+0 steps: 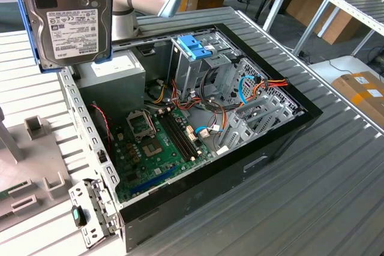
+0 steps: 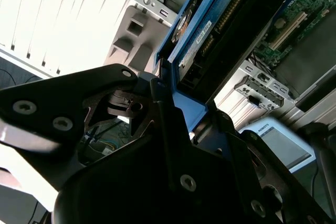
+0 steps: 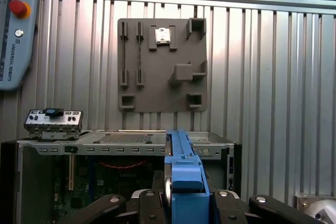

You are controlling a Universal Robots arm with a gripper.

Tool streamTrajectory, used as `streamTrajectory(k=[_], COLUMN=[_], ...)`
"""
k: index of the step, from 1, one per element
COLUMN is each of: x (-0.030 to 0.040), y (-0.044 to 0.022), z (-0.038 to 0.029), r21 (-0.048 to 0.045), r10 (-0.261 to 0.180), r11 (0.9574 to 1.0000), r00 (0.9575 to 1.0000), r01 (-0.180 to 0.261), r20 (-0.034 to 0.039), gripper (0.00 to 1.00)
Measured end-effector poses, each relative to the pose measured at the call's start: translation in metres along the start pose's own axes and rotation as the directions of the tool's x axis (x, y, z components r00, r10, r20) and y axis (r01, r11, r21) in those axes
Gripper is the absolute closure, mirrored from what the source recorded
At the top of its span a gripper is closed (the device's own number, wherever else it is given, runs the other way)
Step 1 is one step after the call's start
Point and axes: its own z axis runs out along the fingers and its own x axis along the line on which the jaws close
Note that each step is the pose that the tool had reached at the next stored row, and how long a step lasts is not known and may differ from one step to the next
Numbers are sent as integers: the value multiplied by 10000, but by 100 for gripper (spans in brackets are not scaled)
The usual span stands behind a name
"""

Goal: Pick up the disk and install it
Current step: 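Pick up the disk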

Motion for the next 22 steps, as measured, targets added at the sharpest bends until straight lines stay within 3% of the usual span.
streamTrajectory(k=[22], x=[4], y=[-71], z=[23], r21=[0], r10=[1], r11=[10000], r00=[10000], r01=[-1], r20=[-21], gripper=[63])
